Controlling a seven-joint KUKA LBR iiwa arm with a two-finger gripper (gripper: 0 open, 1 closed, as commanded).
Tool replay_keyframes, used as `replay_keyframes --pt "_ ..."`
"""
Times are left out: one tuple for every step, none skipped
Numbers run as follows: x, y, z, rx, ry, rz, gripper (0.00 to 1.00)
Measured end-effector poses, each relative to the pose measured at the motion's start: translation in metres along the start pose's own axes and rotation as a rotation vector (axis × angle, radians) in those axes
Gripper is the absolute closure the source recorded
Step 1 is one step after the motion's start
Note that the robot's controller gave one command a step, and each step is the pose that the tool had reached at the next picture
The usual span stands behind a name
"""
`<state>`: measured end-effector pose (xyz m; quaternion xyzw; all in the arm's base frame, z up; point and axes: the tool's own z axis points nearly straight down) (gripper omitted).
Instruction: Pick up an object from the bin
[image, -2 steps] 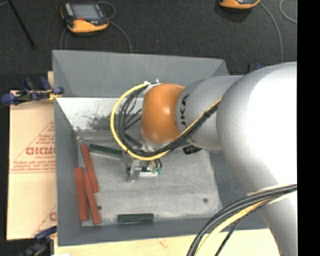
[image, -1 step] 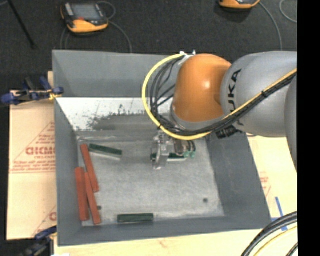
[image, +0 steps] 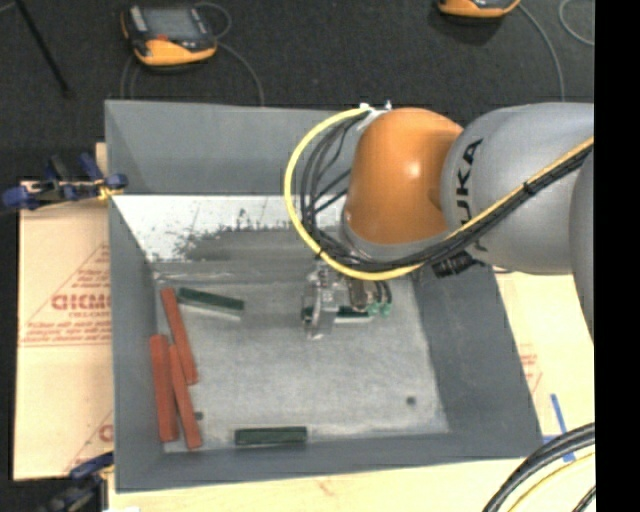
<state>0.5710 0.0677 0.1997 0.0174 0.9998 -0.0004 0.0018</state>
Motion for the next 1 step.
replay_keyframes --pt "-0.0052 -0.0445 -0.0995 0.000 -0.003 -0.457 1.00"
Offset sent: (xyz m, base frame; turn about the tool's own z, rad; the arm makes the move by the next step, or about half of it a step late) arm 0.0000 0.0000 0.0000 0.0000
